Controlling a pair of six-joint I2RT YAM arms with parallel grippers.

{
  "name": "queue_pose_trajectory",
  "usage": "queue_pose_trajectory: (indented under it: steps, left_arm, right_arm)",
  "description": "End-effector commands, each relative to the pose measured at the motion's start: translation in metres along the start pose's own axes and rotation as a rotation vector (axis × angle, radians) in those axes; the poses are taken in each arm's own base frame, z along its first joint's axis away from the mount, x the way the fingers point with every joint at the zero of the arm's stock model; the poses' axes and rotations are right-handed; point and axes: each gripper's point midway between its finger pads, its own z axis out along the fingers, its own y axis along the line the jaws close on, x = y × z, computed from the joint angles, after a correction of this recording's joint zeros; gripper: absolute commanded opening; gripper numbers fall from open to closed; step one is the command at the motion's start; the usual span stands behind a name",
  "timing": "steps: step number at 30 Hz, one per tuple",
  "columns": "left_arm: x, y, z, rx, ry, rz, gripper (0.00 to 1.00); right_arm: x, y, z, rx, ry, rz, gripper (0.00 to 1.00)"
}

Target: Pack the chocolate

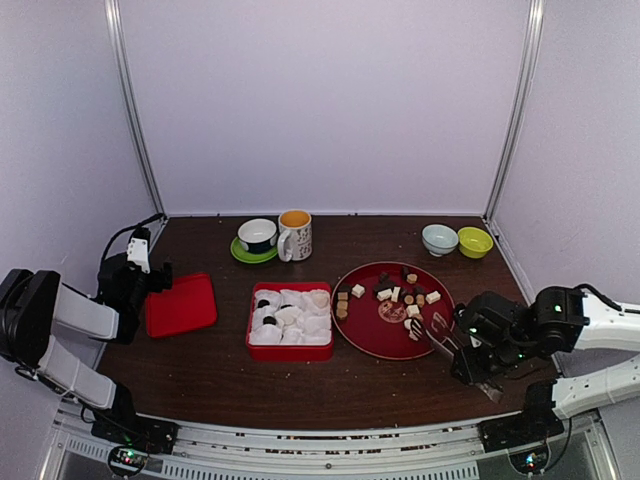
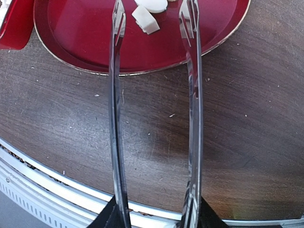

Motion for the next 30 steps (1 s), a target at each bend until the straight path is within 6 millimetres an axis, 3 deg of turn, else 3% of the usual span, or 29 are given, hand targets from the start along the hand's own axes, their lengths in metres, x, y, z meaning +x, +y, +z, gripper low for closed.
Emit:
queue_pose_trajectory:
  steps: [1, 14, 30]
  left_arm:
    - [-0.012, 0.003, -0.001, -0.006, -0.055, -0.011, 0.98]
    - [-0.012, 0.003, -0.001, -0.006, -0.055, -0.011, 0.98]
    - [-0.011, 0.003, -0.001, -0.005, -0.054, -0.011, 0.98]
  right_arm:
    - [0.001, -0.004, 0.004, 0.01, -0.004, 0.035, 0.43]
    - [-0.001, 0.01, 0.022, -0.014, 0.023, 0.015, 0.42]
    - [-0.003, 0.018, 0.026, -0.026, 0.041, -0.005, 0.27]
